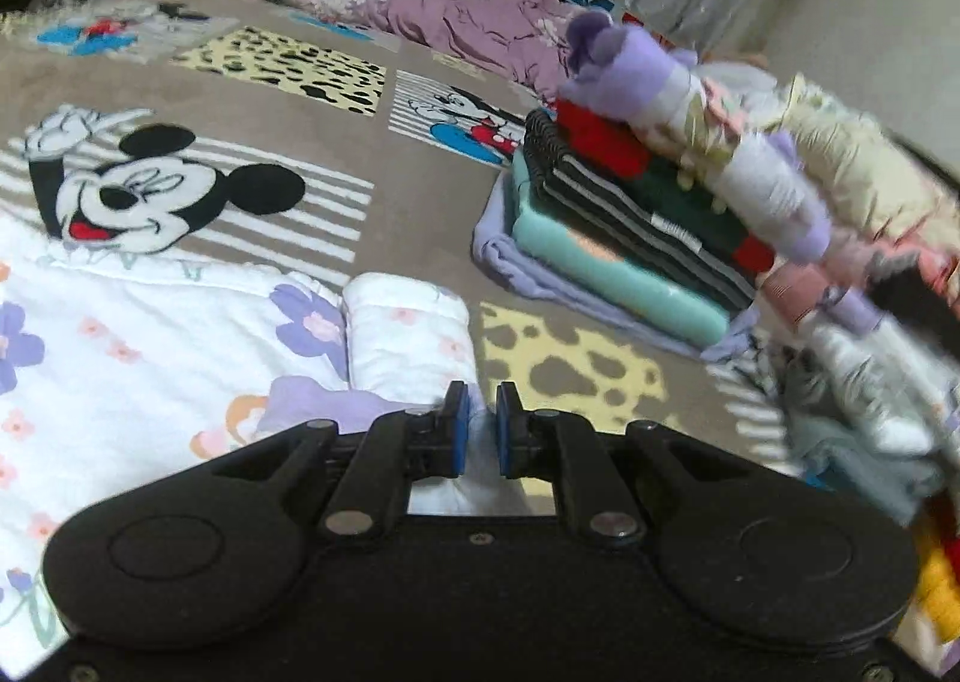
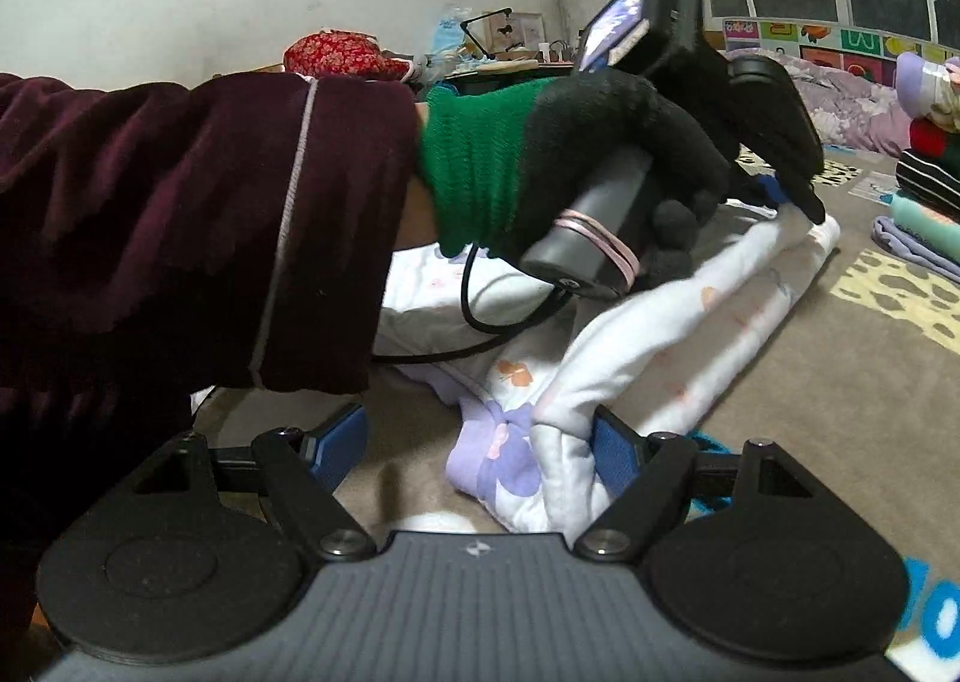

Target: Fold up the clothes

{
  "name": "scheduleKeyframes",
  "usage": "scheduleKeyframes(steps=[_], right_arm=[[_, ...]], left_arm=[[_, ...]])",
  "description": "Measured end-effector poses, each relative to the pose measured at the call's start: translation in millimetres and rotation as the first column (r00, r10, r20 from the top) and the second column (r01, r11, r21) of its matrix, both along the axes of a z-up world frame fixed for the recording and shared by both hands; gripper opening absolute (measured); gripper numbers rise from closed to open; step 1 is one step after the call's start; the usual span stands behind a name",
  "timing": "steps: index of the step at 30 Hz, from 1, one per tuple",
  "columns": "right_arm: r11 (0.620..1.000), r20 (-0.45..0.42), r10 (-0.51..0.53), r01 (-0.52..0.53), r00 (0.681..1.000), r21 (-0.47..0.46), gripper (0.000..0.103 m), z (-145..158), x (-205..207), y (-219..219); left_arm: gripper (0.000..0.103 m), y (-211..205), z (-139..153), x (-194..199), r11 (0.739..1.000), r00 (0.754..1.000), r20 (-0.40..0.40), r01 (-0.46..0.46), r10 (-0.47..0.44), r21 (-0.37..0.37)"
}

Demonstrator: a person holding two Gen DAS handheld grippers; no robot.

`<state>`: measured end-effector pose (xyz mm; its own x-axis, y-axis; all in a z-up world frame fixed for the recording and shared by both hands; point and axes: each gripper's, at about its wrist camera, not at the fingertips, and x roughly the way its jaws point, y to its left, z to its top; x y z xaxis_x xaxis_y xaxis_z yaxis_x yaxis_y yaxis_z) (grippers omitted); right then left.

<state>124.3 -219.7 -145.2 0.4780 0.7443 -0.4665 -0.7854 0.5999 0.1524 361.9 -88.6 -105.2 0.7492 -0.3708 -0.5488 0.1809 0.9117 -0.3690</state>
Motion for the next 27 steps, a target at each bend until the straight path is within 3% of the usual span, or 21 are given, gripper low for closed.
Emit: scheduleKeyframes(steps=[5,6,7,10,13,16,18,21,27], right_arm=[[1.0,-0.016,0.008,-0.008,1.0,-0.004,0.079,2.8,3.7,0.9],[1.0,-0.019,0.009,-0.01,1.0,-0.004,0.079,3.6,3.5,0.0],[1.0,-0.022,0.011,-0.011,1.0,-0.004,0.079,4.7,3.2,-1.3],[1.0,-0.027,0.011,-0.011,1.0,0.007,0.079,8.6,-0.7,-10.2],[0.999,0.003,-0.033,0.033,0.999,0.035,0.078,16.6,-6.5,-23.3],[0.992,0.064,-0.105,0.1,0.992,0.073,0.078,26.1,-13.1,-34.7],[0.985,0.103,-0.153,0.143,0.983,0.1,0.079,32.4,-17.4,-42.3],[0.988,0.195,-0.134,0.115,0.972,0.108,0.078,36.3,-27.5,-27.7],[0.988,0.179,-0.106,0.125,0.978,-0.096,0.078,15.5,-9.8,14.0]], left_arm=[[0.015,-20.8,-10.8,-0.3,0.991,1.0,0.016,-0.006,0.004,0.13],[0.025,-21.9,-11.1,1.9,0.991,1.0,0.004,0.009,-0.01,0.132],[0.037,-20.3,-10.1,4.0,0.993,1.0,-0.007,0.025,-0.025,0.113],[0.047,-7.9,5.6,4.1,0.999,0.999,-0.037,0.022,-0.02,0.038],[0.051,6.9,29.8,-7.2,1.0,1.0,0.008,0.02,-0.019,-0.02],[0.051,23.2,53.9,-24.4,0.999,0.997,0.068,0.04,-0.039,-0.01],[0.051,32.1,64.0,-37.0,0.998,0.994,0.096,0.051,-0.054,0.025],[0.05,32.6,60.1,-50.7,0.987,0.989,0.092,0.102,-0.113,0.121],[0.047,6.7,29.6,-61.3,0.924,0.969,0.069,0.202,-0.237,0.325]])
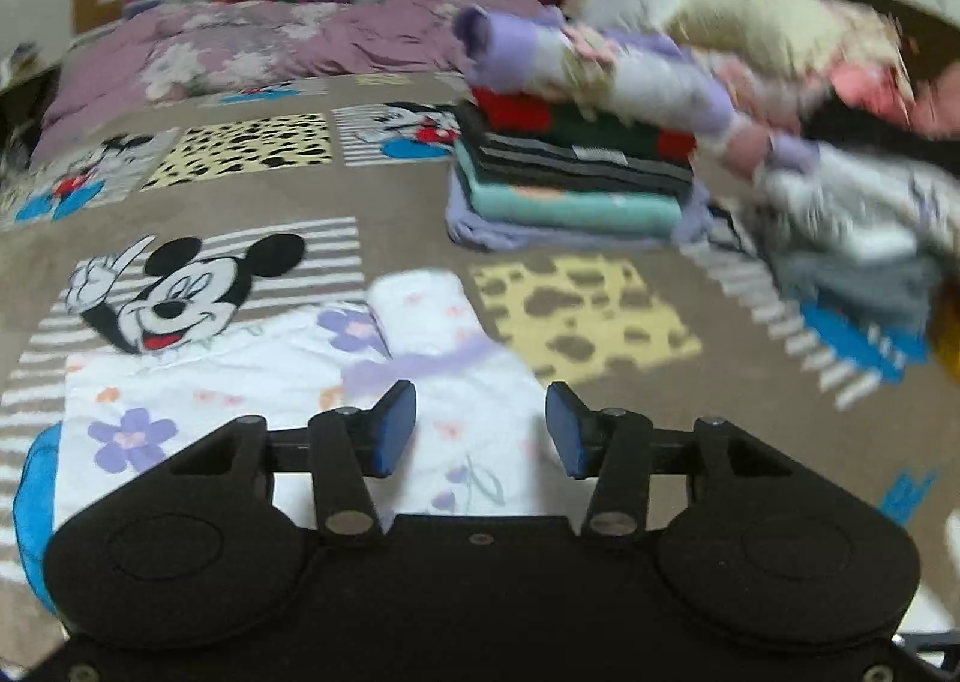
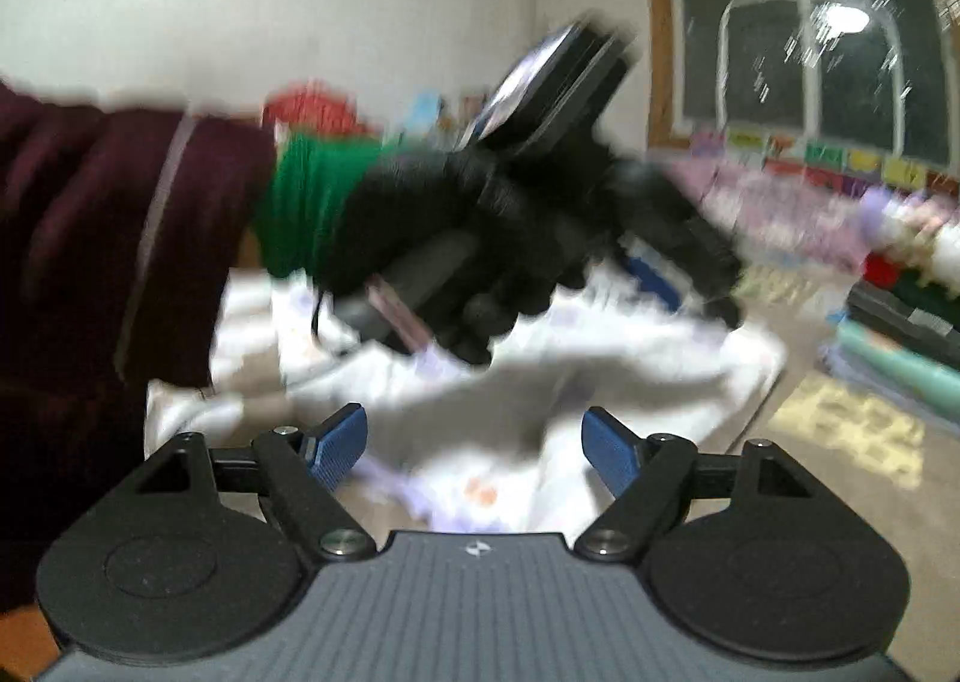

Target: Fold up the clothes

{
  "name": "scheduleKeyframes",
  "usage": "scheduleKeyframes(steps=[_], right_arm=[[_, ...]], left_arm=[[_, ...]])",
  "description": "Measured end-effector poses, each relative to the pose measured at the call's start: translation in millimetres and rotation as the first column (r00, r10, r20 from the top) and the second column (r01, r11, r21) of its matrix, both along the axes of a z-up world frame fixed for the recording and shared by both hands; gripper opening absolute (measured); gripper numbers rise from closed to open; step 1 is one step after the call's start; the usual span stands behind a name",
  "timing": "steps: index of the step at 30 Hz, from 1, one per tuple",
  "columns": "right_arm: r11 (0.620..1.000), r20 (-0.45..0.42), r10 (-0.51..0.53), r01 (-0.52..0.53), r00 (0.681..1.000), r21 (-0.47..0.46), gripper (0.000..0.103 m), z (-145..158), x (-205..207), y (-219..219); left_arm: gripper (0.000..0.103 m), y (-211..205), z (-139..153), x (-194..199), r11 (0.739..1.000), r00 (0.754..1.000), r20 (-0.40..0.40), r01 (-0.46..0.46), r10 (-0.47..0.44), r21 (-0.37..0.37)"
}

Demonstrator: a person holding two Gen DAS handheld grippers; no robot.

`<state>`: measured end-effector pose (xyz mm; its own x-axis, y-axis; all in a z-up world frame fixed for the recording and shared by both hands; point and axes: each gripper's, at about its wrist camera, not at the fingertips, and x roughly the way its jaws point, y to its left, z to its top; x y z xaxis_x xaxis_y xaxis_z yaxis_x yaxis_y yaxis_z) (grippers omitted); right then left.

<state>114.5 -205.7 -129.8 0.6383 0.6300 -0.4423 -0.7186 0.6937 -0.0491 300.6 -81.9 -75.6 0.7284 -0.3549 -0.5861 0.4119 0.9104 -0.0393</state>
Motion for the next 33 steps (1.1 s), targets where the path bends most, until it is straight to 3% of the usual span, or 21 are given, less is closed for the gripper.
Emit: scheduleKeyframes(steps=[2,5,8,13,19,22,27,33], right_arm=[[0.999,-0.023,-0.01,0.008,1.0,-0.048,0.078,-6.8,6.7,8.7],[1.0,-0.089,-0.024,0.024,0.996,-0.008,0.079,-9.2,16.5,3.0],[0.999,-0.126,-0.003,0.007,0.992,0.036,0.082,-8.0,21.4,-1.5],[1.0,-0.126,0.016,-0.014,0.992,0.019,0.084,-10.4,20.4,2.6],[1.0,-0.072,0.012,-0.014,0.997,-0.019,0.088,-10.1,-0.7,12.3],[1.0,-0.042,0.01,-0.011,0.999,-0.024,0.088,-8.1,-13.4,15.7],[0.999,0.007,0.006,-0.006,1.0,-0.033,0.077,-4.7,-34.5,21.2],[0.999,0.063,0.001,0.001,0.998,-0.036,0.077,-0.7,-58.6,26.7]], left_arm=[[0.044,-8.8,-14.6,2.5,0.995,1.0,0.007,0.009,-0.009,0.096],[0.045,-16.0,-36.4,7.5,0.983,1.0,0.012,0.008,-0.011,0.183],[0.049,-10.2,-42.3,13.0,0.988,1.0,0.01,-0.016,0.014,0.155],[0.053,-7.1,-45.5,24.8,0.99,1.0,-0.019,-0.012,0.015,0.138],[0.056,-19.3,-40.3,24.1,0.98,0.999,-0.028,-0.012,0.018,0.201],[0.056,-8.0,-19.5,6.8,0.987,0.997,0.002,-0.073,0.073,0.146],[0.057,25.7,1.7,-62.7,0.988,0.986,0.102,-0.138,0.13,0.069],[0.063,94.0,-9.3,-131.7,0.963,0.964,0.042,-0.258,0.262,-0.076]])
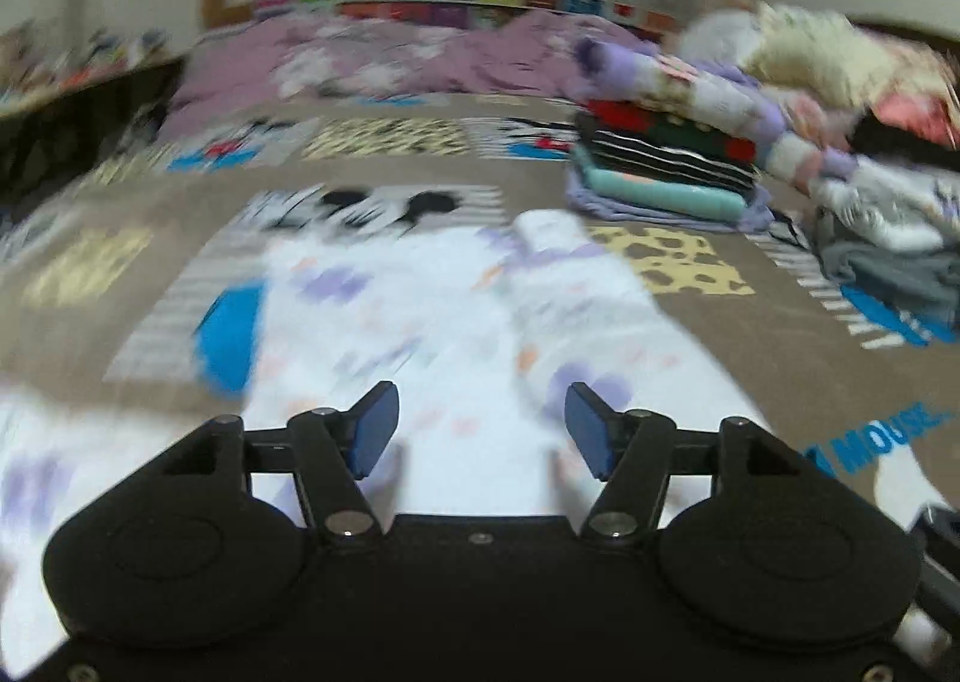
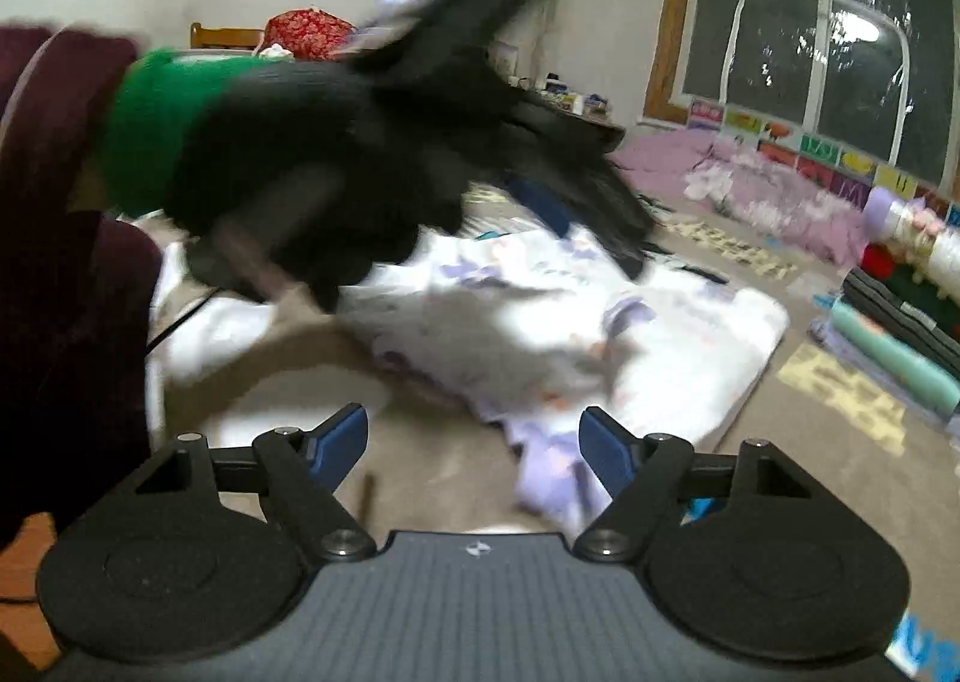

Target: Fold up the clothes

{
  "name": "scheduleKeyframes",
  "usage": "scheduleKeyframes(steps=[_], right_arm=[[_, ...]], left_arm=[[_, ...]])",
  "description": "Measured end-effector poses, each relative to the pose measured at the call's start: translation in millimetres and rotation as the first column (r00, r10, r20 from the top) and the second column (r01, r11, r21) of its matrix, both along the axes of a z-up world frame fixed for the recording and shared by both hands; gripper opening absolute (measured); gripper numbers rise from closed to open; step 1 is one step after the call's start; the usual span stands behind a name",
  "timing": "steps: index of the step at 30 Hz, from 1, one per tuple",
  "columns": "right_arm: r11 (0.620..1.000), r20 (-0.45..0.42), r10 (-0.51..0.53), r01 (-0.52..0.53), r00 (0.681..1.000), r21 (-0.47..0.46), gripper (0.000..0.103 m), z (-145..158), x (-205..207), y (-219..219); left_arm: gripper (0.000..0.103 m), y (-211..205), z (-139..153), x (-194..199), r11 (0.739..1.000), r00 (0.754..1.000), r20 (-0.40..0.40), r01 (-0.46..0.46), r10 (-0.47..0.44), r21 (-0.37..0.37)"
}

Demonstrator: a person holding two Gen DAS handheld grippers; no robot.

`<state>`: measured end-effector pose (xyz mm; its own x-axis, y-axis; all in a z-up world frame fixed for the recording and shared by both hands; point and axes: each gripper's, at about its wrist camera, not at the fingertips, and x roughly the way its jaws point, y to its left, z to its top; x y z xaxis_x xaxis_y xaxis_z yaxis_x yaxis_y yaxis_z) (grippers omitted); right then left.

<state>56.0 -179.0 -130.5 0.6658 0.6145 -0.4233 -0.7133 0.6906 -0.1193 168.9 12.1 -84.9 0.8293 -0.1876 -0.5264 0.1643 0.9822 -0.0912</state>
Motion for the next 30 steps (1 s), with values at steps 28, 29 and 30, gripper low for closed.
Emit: scheduleKeyframes(steps=[28,29,30], right_arm=[[0.907,-0.199,-0.182,0.242,0.963,0.344,0.079,0.9,5.7,-34.8],[0.898,-0.21,-0.191,0.257,0.959,0.357,0.079,0.3,7.4,-39.2],[0.888,-0.22,-0.201,0.272,0.955,0.371,0.079,-0.6,9.6,-44.2]], left_arm=[[0.063,245.5,-53.0,-55.5,0.535,0.813,-0.253,-0.545,0.524,-0.646],[0.063,249.3,-54.7,-52.5,0.517,0.809,-0.254,-0.546,0.53,-0.659],[0.061,253.2,-56.0,-50.1,0.5,0.806,-0.257,-0.546,0.534,-0.672]])
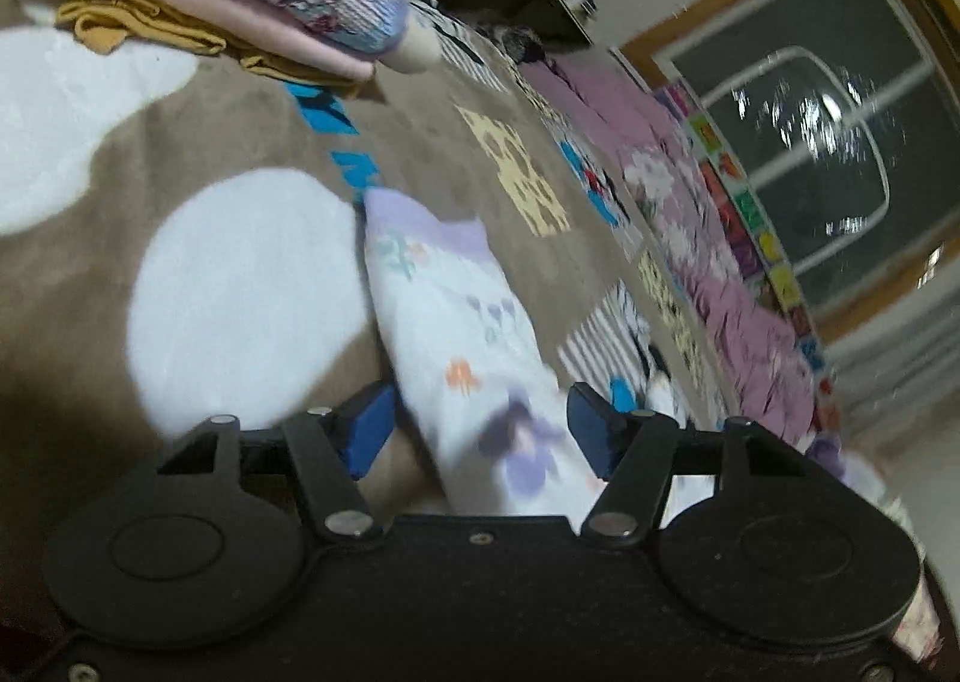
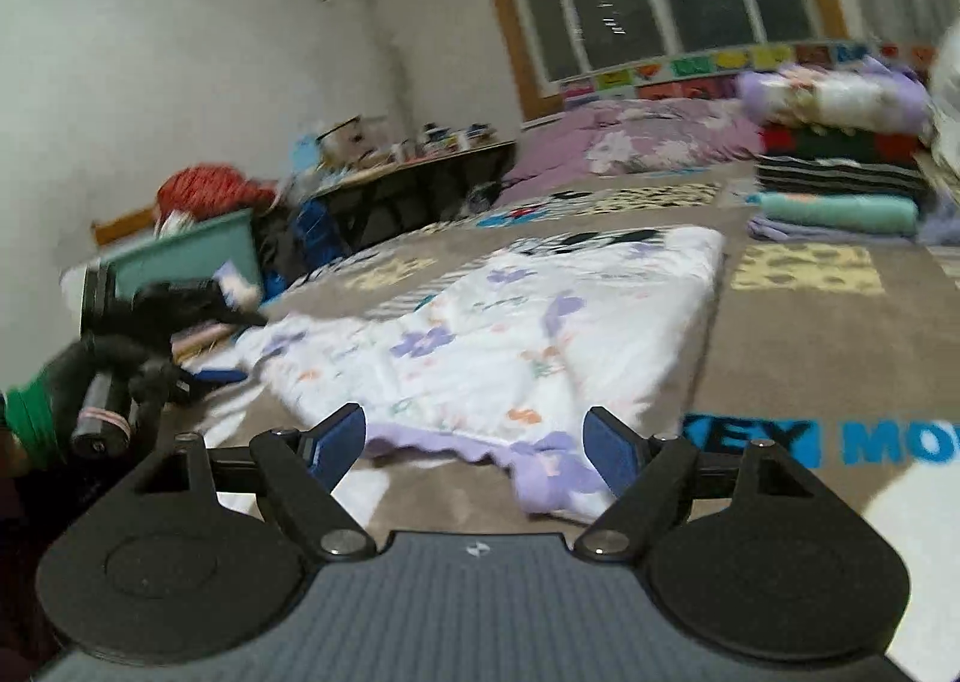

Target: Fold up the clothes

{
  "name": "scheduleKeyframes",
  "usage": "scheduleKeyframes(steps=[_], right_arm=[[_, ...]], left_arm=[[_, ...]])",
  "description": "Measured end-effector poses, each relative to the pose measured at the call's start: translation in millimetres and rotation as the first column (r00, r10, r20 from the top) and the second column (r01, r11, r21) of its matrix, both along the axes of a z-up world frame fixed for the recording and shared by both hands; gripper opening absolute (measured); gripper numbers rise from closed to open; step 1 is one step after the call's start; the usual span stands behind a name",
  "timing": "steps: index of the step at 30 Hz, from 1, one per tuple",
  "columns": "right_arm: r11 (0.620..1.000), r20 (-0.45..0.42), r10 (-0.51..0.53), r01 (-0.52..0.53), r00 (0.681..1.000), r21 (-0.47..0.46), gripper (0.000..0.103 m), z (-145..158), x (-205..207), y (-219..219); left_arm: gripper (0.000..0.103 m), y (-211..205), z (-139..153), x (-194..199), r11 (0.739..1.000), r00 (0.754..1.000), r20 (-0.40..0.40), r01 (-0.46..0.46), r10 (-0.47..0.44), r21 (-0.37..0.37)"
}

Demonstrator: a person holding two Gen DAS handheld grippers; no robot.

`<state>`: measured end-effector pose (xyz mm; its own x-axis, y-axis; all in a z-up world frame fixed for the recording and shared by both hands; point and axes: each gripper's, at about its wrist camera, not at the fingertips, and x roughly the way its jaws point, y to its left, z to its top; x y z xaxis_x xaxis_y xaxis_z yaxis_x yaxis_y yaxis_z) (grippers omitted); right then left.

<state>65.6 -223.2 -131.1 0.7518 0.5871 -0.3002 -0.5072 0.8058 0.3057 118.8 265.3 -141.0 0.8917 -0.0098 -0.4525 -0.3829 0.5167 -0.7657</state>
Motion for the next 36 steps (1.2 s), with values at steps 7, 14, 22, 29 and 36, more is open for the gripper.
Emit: scheduleKeyframes(steps=[7,14,22,29,36], right_arm=[[0.995,-0.022,-0.065,0.067,0.998,0.08,0.08,-5.9,16.9,-21.7],[0.969,-0.052,-0.089,0.098,0.995,0.226,0.08,-12.0,40.3,-41.1],[0.895,-0.127,-0.086,0.132,0.988,0.425,0.078,-23.7,65.1,-69.2],[0.849,-0.115,-0.02,0.078,0.993,0.523,0.078,-22.6,74.5,-73.2],[0.774,-0.112,0.037,0.043,0.993,0.632,0.08,-23.3,80.5,-83.3]], left_arm=[[0.045,1.4,1.4,11.1,1.0,0.999,0.046,0.007,-0.007,0.0],[0.011,-28.7,30.7,8.7,0.99,0.975,0.179,0.123,-0.135,0.076],[0.01,-120.1,85.1,2.0,0.882,0.928,0.167,0.244,-0.333,0.403],[0.009,-210.1,105.3,17.3,0.741,0.867,0.119,0.332,-0.483,0.583],[0.008,-299.6,104.2,33.9,0.55,0.777,0.018,0.429,-0.629,0.717]])
